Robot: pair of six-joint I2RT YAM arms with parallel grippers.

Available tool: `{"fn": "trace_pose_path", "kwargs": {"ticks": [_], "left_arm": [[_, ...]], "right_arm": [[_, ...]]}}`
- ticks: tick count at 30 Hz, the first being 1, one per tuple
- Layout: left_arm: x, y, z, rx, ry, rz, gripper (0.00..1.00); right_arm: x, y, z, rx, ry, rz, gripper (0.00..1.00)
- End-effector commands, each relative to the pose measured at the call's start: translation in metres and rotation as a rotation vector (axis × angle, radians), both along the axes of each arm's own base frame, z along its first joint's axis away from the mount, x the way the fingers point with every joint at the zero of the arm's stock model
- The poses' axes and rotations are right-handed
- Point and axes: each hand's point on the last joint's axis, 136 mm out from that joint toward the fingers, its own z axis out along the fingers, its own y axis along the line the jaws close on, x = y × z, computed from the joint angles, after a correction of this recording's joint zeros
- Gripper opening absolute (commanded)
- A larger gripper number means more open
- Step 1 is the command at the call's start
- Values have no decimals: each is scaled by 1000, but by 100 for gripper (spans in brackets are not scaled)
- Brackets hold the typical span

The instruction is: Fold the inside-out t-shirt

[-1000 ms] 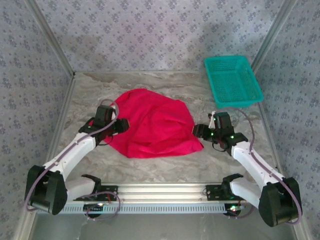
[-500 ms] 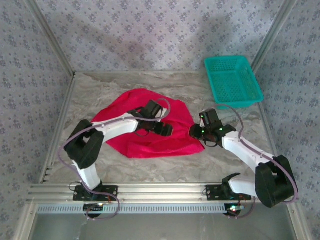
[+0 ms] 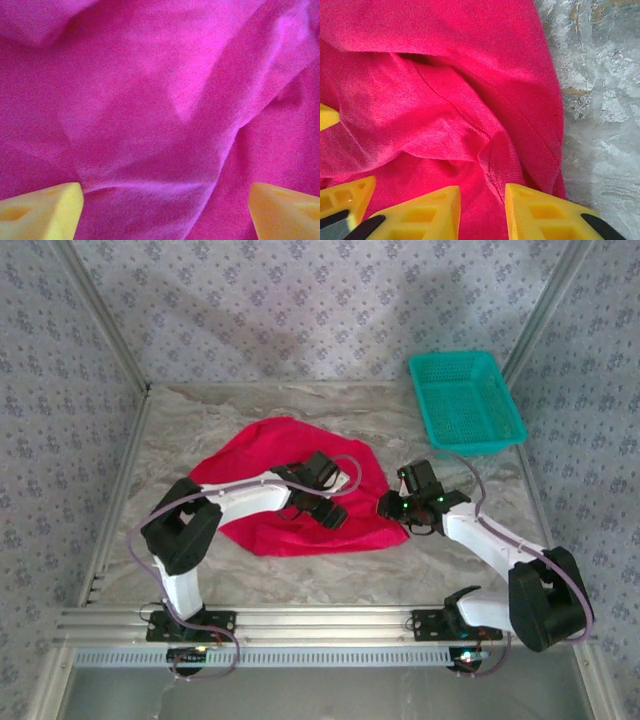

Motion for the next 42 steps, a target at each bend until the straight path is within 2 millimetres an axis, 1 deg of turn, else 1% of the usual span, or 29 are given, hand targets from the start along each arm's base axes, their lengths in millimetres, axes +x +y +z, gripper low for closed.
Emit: {"fn": "trace_pose_path", "kwargs": {"ticks": [1,2,3,4,6,7,8,9,11,14,17,18,20,22,24,25,27,29,31,32,34,37,39,42], "left_arm": [[4,-3,-10,31,-20,-28,81],[4,-3,-13,36,-19,-26,76],[5,-3,-15,41,-18,-25,70],[6,-2,-16,51,-18,-22,60],[9,0,-12,67,-30,-15,34],[12,1,-7,72,-41,-7,21],[14,2,-1,76,-55,3,11],[17,3,6,77,-71,14,4],[20,3,19,67,-92,19,0],[23,1,39,58,-107,28,0],[24,-2,57,44,-107,27,0],[24,-2,61,41,-106,28,0],[24,-2,69,39,-110,27,1],[22,1,73,38,-111,29,8],[21,5,74,42,-112,32,12],[21,8,73,43,-112,38,12],[19,12,69,48,-103,41,10],[18,16,66,52,-92,48,8],[16,19,63,51,-81,57,0],[15,20,63,39,-78,62,0],[14,19,62,17,-72,66,0],[13,16,68,-16,-59,86,0],[15,11,78,-66,-45,108,0],[15,-4,99,-164,-15,119,0]], "right_arm": [[1,2,2,14,1,-1,29],[1,1,2,13,2,-1,28],[0,1,2,14,3,-1,26],[-1,2,1,14,5,1,23],[-3,4,0,13,5,13,18],[-5,7,0,13,4,23,15],[-6,12,1,13,-2,41,13],[-8,18,2,15,-8,59,12],[-11,31,2,19,-18,92,11],[-10,48,-3,28,-18,119,10],[-5,65,-16,29,3,129,9],[-2,67,-24,9,10,126,7],[1,61,-44,-48,52,89,0],[0,39,-67,-145,120,5,0],[-4,18,-80,-208,162,-76,0],[-6,10,-83,-230,167,-106,0],[-8,0,-82,-251,155,-142,0],[-8,-10,-76,-274,131,-181,0],[-8,-20,-72,-308,117,-223,0],[-9,-25,-70,-320,116,-242,0],[-5,-24,-64,-319,90,-233,0],[1,-13,-51,-301,58,-187,1],[4,2,-37,-265,21,-133,4],[8,35,-9,-156,-70,-36,18]]}}
